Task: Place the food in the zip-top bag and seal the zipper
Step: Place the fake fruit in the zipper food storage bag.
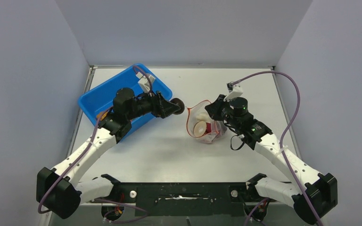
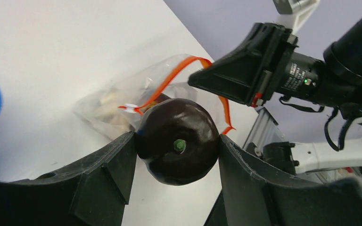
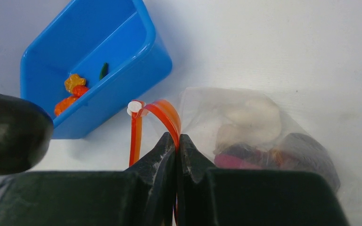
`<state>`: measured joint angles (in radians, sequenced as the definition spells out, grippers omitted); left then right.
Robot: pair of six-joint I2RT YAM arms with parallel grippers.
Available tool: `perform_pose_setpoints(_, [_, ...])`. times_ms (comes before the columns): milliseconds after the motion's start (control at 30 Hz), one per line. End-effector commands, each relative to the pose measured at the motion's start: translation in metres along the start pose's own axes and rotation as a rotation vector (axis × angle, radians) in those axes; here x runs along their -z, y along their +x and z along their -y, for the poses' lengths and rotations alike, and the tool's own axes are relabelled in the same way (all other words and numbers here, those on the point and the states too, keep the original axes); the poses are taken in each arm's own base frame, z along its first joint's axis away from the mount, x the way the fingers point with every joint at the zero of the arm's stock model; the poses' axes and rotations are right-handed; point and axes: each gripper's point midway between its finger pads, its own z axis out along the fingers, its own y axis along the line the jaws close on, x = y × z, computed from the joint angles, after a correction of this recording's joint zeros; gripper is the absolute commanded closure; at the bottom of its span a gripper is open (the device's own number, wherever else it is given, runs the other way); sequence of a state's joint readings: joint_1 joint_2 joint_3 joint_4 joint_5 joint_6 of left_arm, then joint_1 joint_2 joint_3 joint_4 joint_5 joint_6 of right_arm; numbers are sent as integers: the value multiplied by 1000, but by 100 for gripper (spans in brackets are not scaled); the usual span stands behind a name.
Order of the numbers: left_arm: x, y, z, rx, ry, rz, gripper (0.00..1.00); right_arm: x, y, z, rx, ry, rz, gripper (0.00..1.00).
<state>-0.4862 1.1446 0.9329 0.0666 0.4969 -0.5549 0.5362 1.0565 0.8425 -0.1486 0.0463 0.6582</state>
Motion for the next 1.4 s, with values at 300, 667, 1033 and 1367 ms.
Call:
perform_pose_setpoints(300, [-31,14,57,-64,216,24,67,6,-30,-40,5,-184,78,100])
perform_pose_setpoints(667, [-51,44,39,-82,164,-56,67,11,-31,-53,25,-256,79,100])
perform_pose_setpoints(1033, [-59,57,30,-113,142,-59,50,10,-29,-49,14,-234,78,100])
perform_pose_setpoints(1367, [-58,53,30,-162,145,-40,35,8,-26,-43,16,-208,63,100])
